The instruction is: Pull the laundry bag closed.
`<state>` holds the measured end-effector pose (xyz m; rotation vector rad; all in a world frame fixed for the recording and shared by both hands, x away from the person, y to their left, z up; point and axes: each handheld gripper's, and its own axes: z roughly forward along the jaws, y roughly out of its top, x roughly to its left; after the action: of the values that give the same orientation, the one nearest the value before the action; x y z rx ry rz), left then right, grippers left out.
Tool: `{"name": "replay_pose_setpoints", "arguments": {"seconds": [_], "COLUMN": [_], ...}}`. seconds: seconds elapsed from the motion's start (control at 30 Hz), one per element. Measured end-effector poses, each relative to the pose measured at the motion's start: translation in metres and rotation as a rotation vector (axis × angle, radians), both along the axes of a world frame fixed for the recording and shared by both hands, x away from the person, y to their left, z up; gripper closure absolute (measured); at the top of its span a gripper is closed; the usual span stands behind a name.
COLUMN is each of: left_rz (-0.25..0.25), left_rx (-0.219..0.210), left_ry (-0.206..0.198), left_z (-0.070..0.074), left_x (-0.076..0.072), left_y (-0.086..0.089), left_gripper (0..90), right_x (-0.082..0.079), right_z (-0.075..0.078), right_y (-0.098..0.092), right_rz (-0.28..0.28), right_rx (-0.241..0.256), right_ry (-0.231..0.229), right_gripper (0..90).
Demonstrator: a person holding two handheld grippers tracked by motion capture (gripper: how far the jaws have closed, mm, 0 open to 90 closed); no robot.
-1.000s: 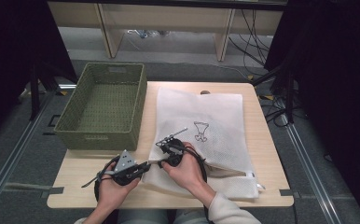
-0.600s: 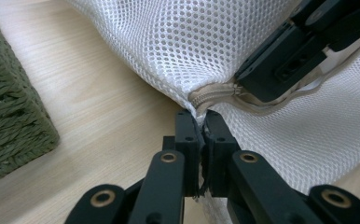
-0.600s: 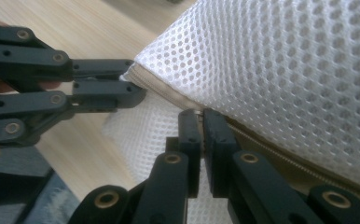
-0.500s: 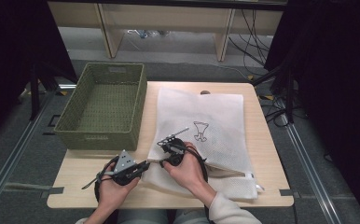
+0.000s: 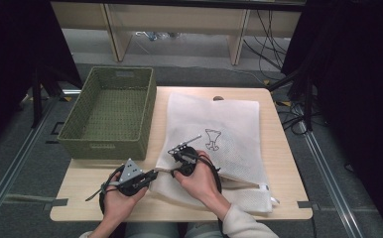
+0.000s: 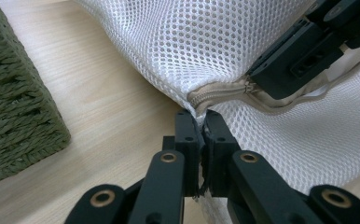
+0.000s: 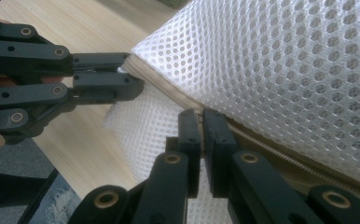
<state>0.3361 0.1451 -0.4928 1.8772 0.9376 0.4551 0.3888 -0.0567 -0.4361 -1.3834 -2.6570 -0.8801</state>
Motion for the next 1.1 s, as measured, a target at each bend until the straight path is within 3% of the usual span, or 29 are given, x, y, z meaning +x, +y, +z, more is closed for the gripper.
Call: {"name": "replay_pose_setpoints", "arguments": {"seconds": [0.53, 0.63, 0.67, 0.83, 1.1], "left_rz": [0.014, 0.021, 0.024, 0.021, 0.029], "left_rx": [-0.024, -0.017, -0.021, -0.013, -0.018], "left_ry": [0.012, 0.013, 0.016, 0.004, 0.009], "left_z": [0.0011, 0.0022, 0.0020, 0.0016, 0.0025], "left_x": [0.0003, 0.0014, 0.0016, 0.0014, 0.0012], "left_y": [0.0035, 0.0066, 0.0068, 0.0060, 0.0077], "left_gripper": [84.8, 84.8, 84.8, 84.8, 84.8], "right_x": [0.0010, 0.0027, 0.0028, 0.0024, 0.0051], "right_z": [0.0016, 0.0013, 0.0013, 0.0031, 0.0034], "right_y": [-0.0023, -0.0046, -0.0049, -0.0048, -0.0092], "right_rz": [-0.006, -0.016, -0.019, -0.002, -0.022], "right_rx": [-0.007, -0.031, -0.011, -0.024, -0.028], "right_ry": [0.006, 0.004, 0.014, 0.003, 0.026], "right_gripper": [87.3, 87.3, 87.3, 87.3, 87.3]}}
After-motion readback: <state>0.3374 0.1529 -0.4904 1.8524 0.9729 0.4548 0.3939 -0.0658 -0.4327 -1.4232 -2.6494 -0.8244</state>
